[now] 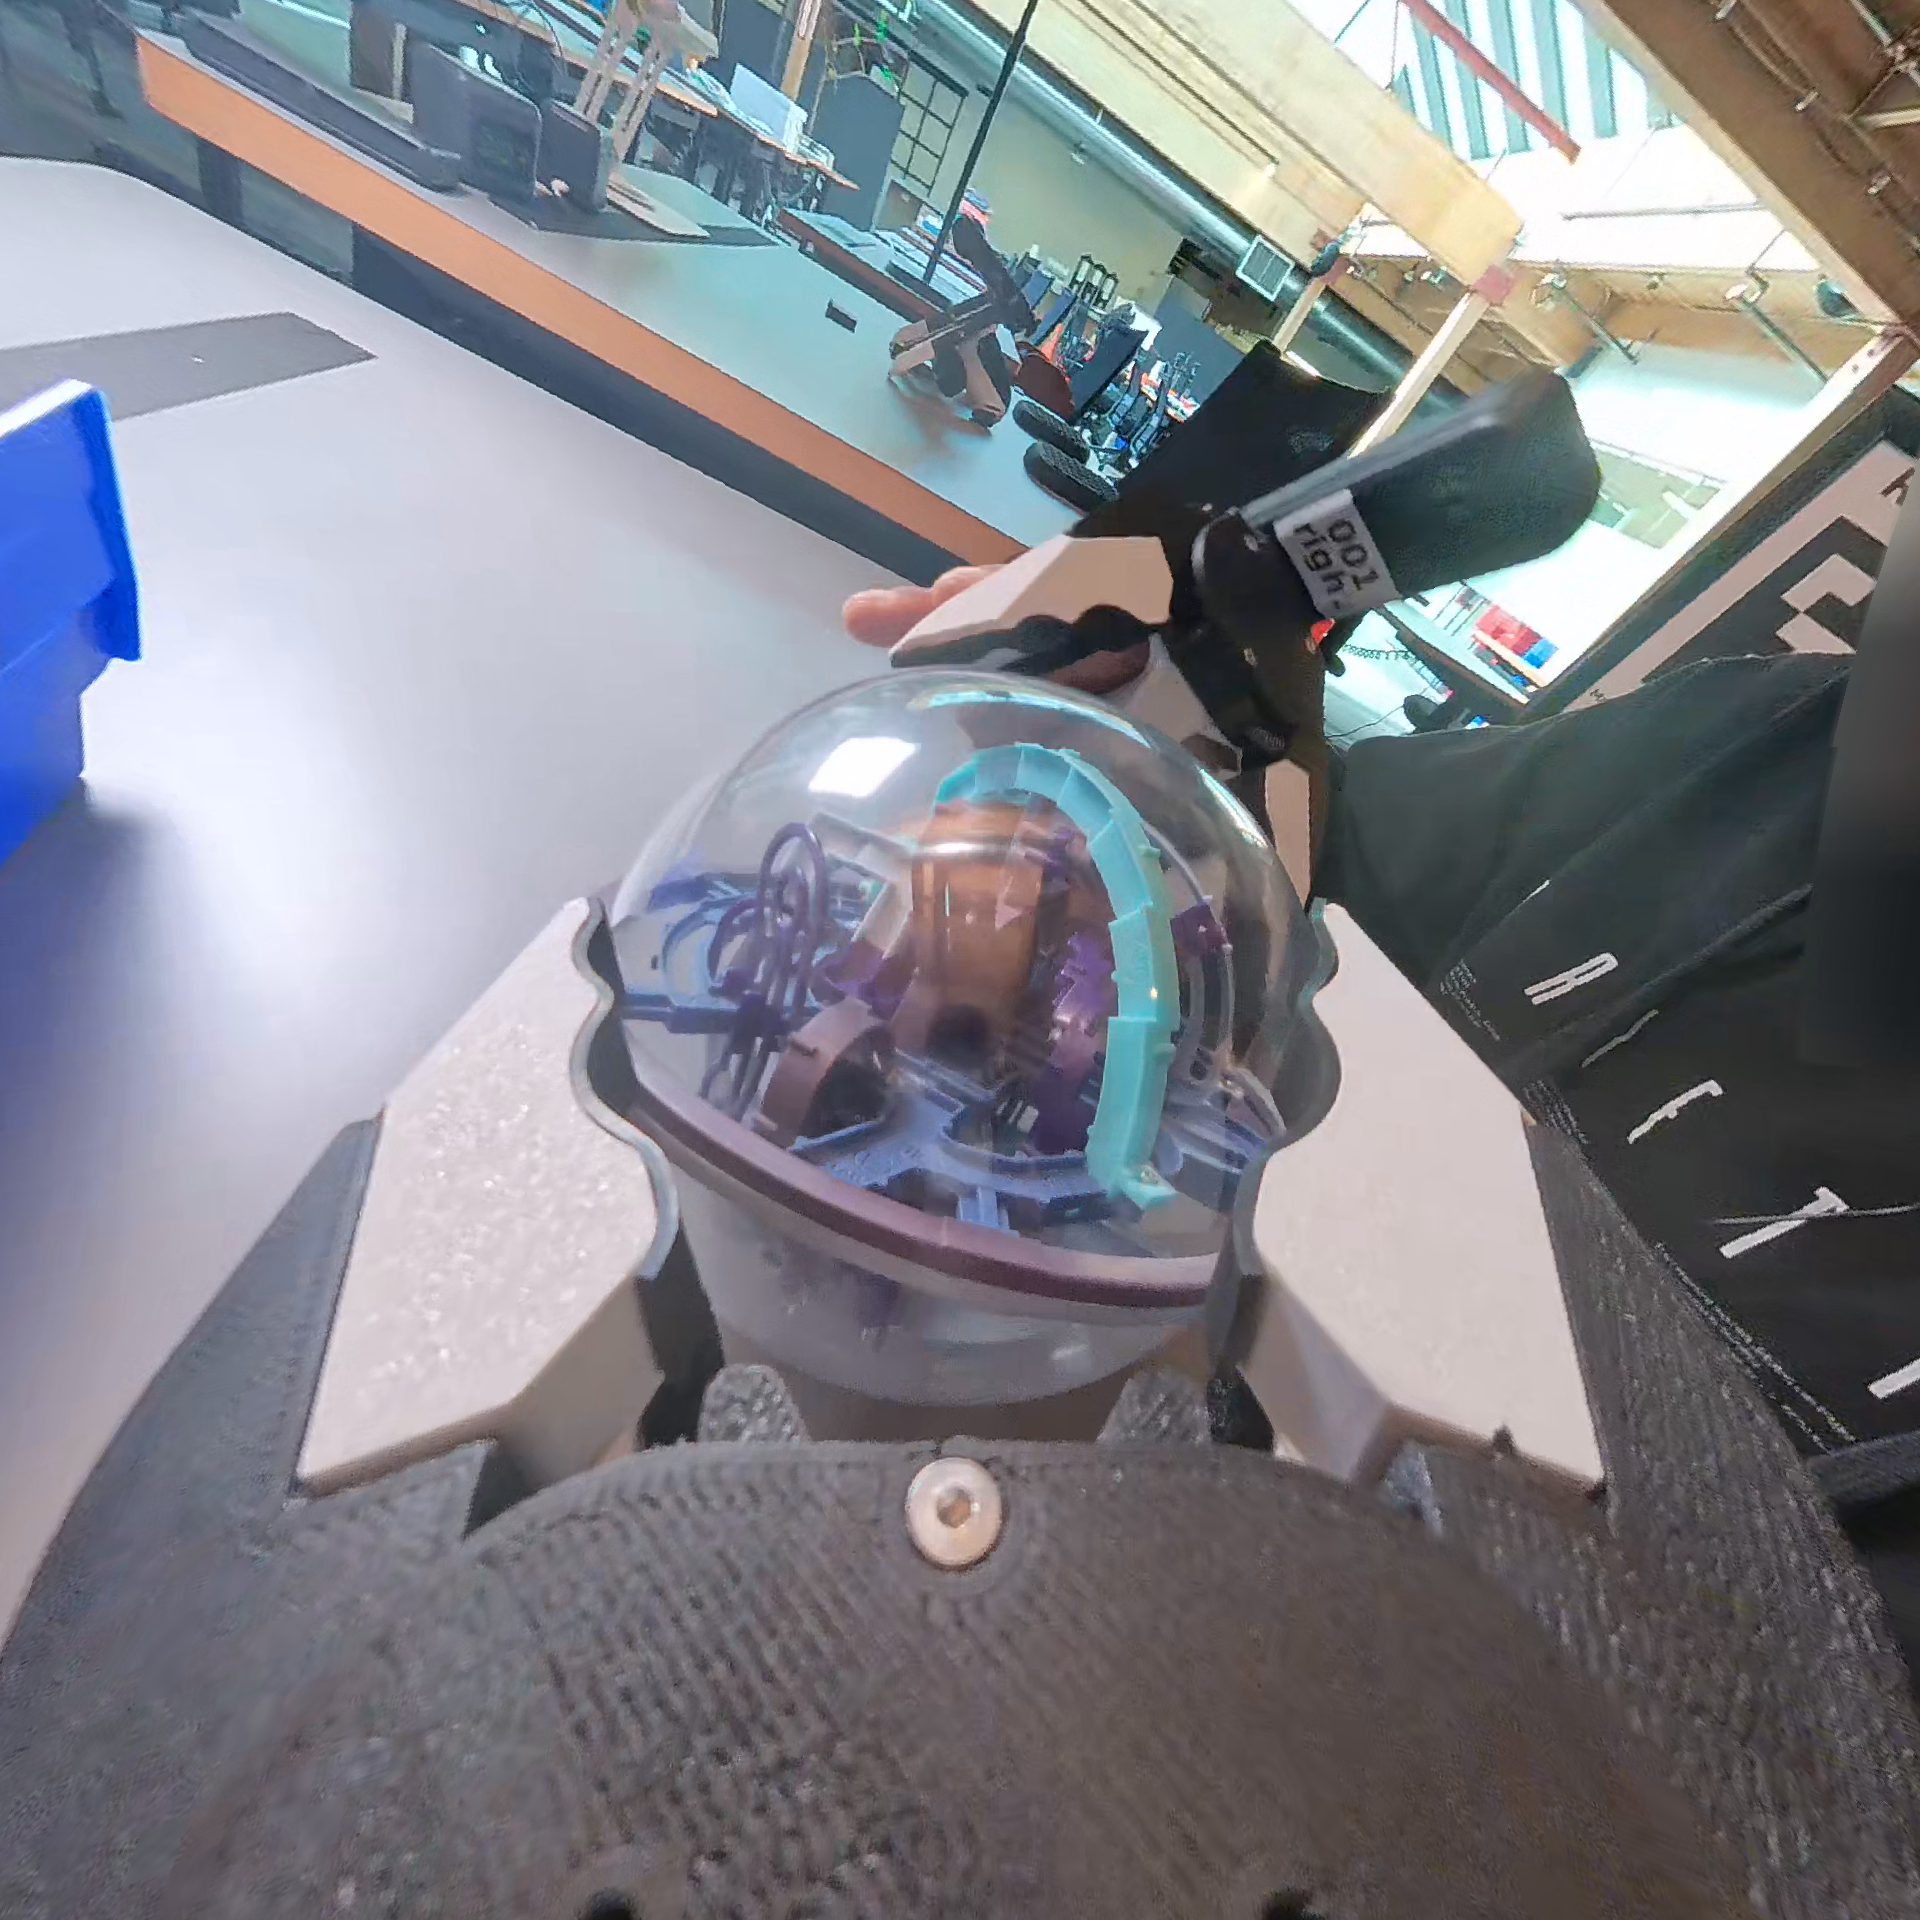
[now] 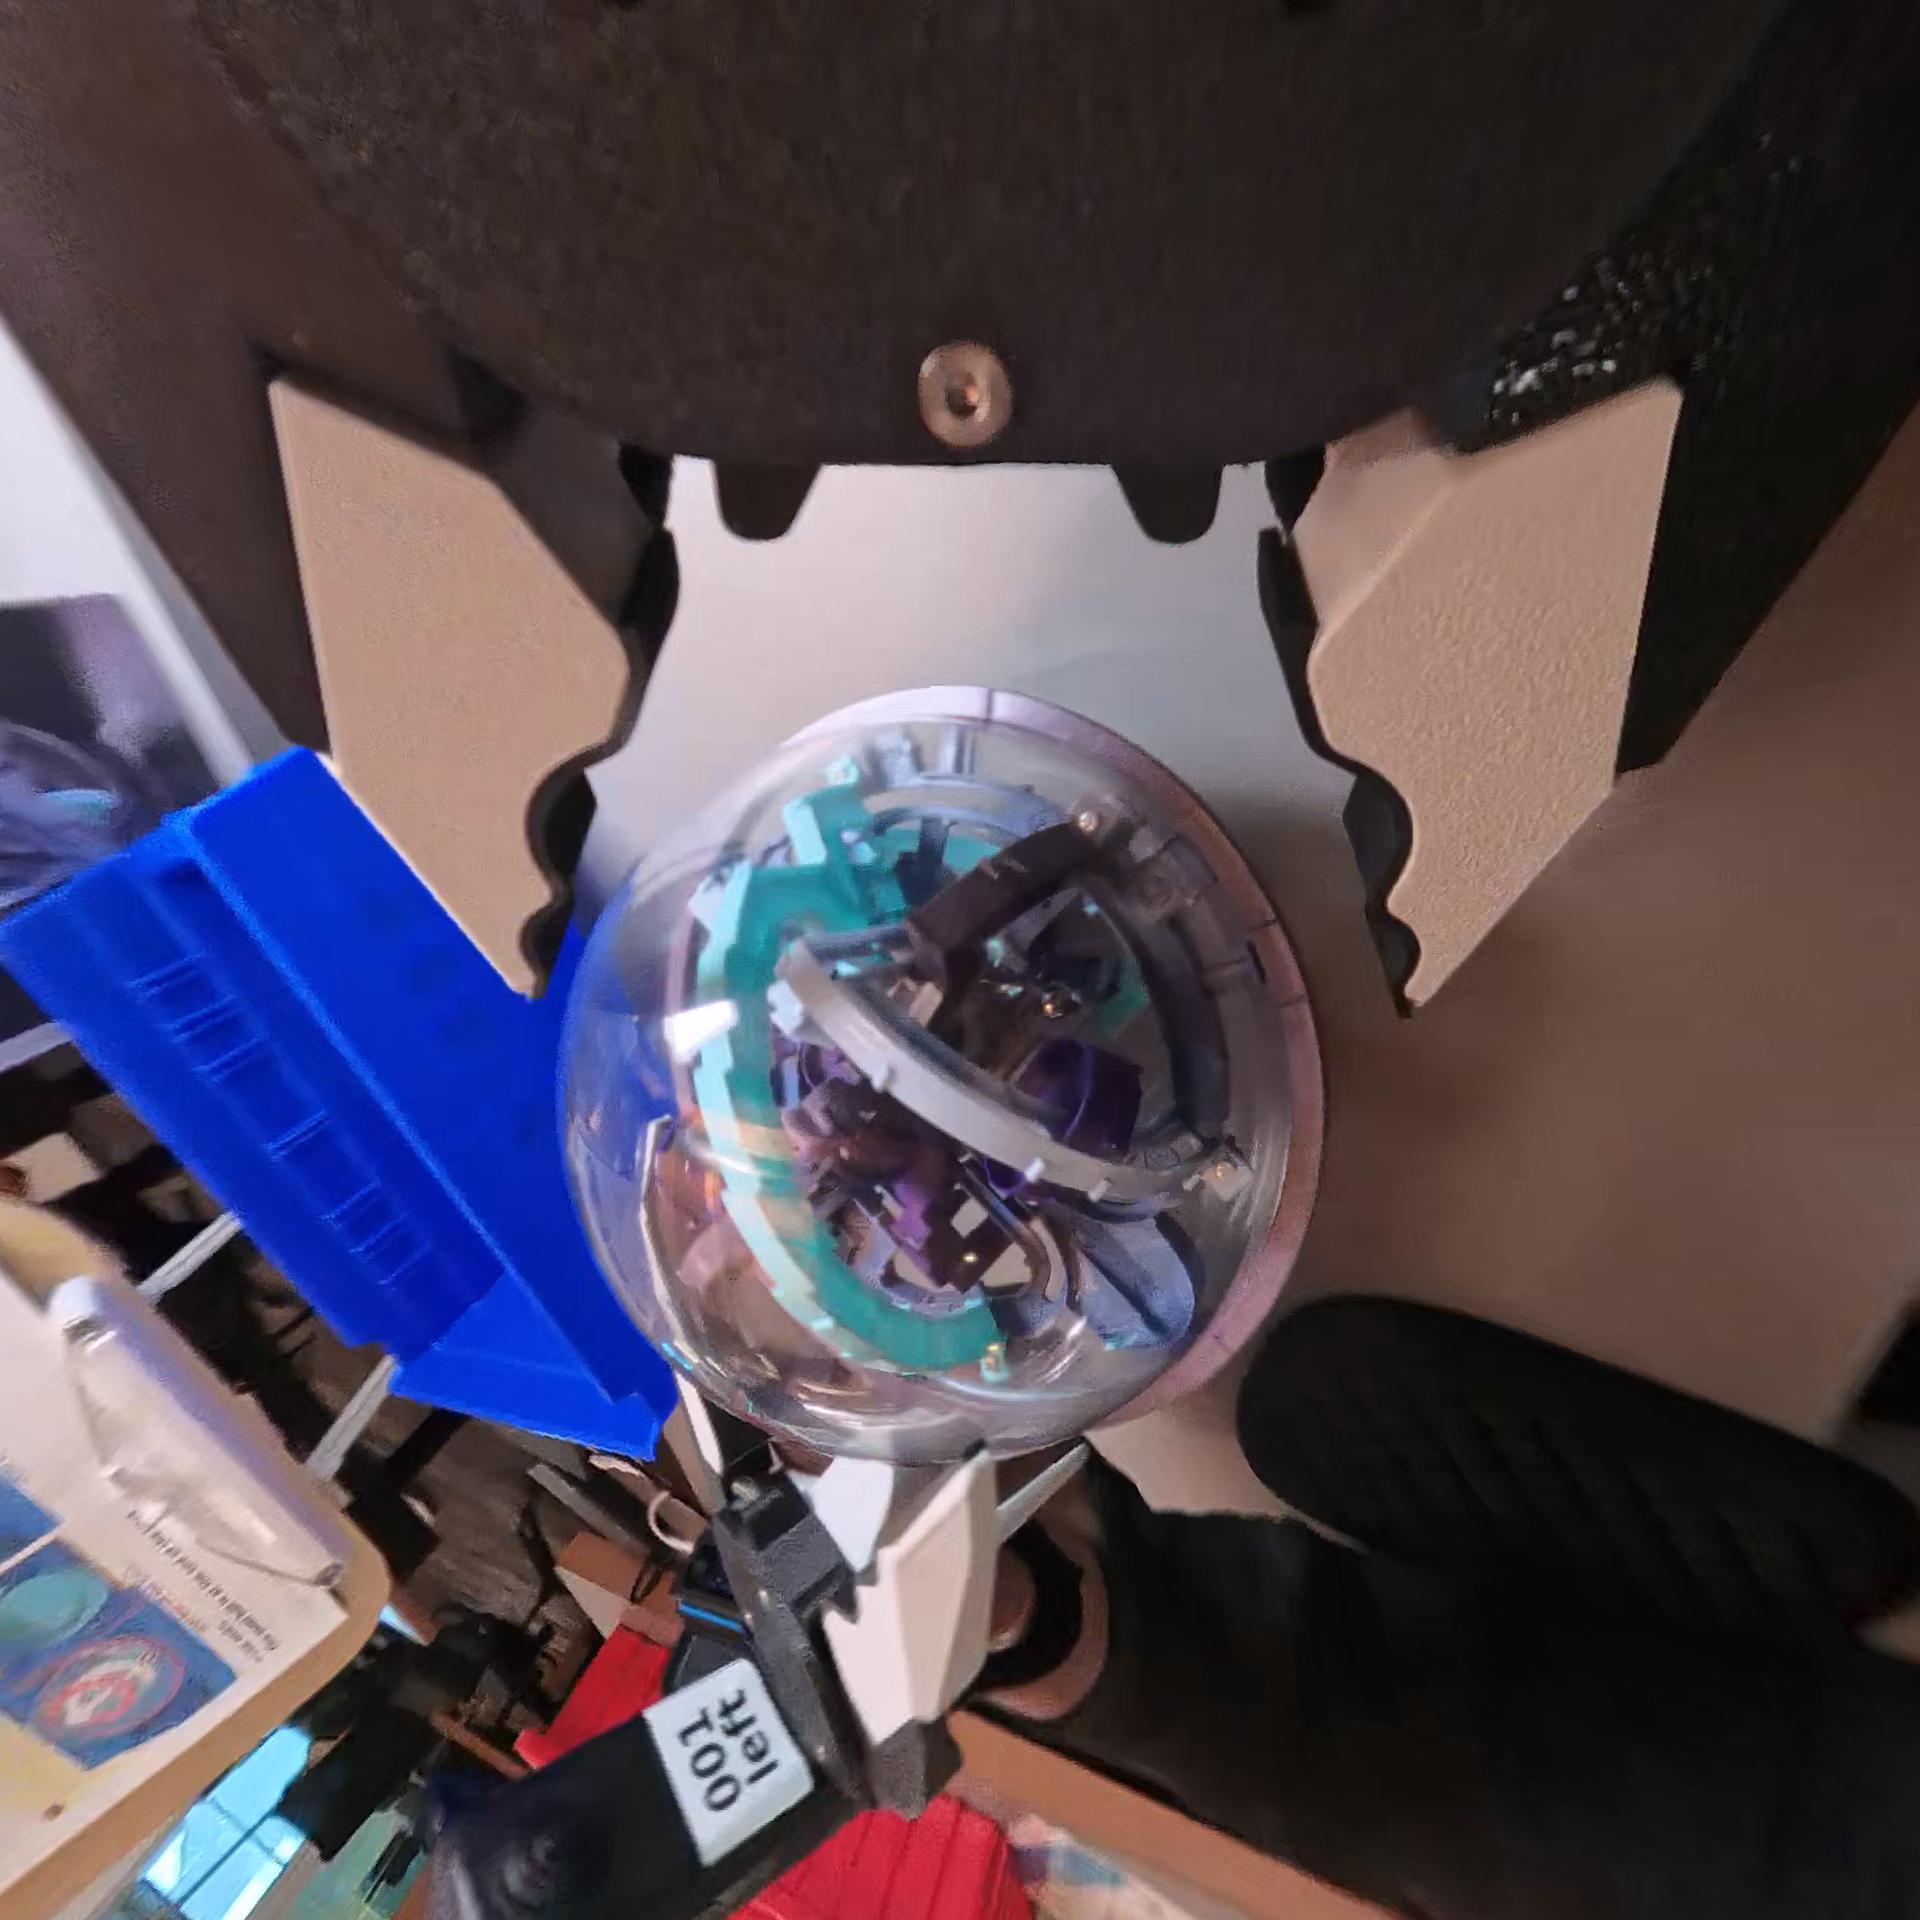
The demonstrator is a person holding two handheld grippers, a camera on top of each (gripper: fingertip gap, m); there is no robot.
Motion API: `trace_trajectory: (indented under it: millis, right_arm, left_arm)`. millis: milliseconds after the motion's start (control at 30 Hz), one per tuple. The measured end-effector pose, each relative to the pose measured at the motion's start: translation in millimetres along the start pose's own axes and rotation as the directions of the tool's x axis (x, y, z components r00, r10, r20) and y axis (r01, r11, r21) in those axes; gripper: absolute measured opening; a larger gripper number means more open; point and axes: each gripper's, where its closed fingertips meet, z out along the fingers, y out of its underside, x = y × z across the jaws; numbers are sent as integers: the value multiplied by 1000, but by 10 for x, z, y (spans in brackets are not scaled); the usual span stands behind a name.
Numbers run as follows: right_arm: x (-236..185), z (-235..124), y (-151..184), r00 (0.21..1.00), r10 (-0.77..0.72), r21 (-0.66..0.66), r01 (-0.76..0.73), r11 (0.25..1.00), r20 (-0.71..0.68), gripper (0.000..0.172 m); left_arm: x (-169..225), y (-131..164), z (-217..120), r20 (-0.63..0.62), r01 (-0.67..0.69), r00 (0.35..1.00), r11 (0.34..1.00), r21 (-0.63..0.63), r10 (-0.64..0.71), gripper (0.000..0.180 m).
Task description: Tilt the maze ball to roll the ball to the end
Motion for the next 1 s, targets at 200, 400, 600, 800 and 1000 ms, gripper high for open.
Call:
trace_trajectory:
  millis: [200, 400, 600, 800, 1000]
  right_arm:
    - [158, 81, 145, 997, 74, -26, -75, 997, -36, 144]
    - [244, 73, 183, 974, 225, -2, -225, 974, 12, 143]
    - [272, 105, 197, 897, 431, 9, -434, 901, 94, 143]
    - [295, 99, 203, 812, 567, 16, -574, 818, 136, 143]
    - [319, 74, 226, 756, 628, 47, -645, 763, 185, 143]
  left_arm:
    - [-146, -86, 62, 21, 93, 995, 994, 59, -95, 124]
    - [-97, -85, -138, -25, 96, 995, 979, 179, -93, 138]
    - [-81, 125, -44, 48, -101, 994, 990, 99, 97, 158]
    - [-167, 178, 3, 80, -95, 993, 991, 94, 88, 153]
    - [-213, 131, 12, 97, -47, 995, 991, 122, 35, 145]
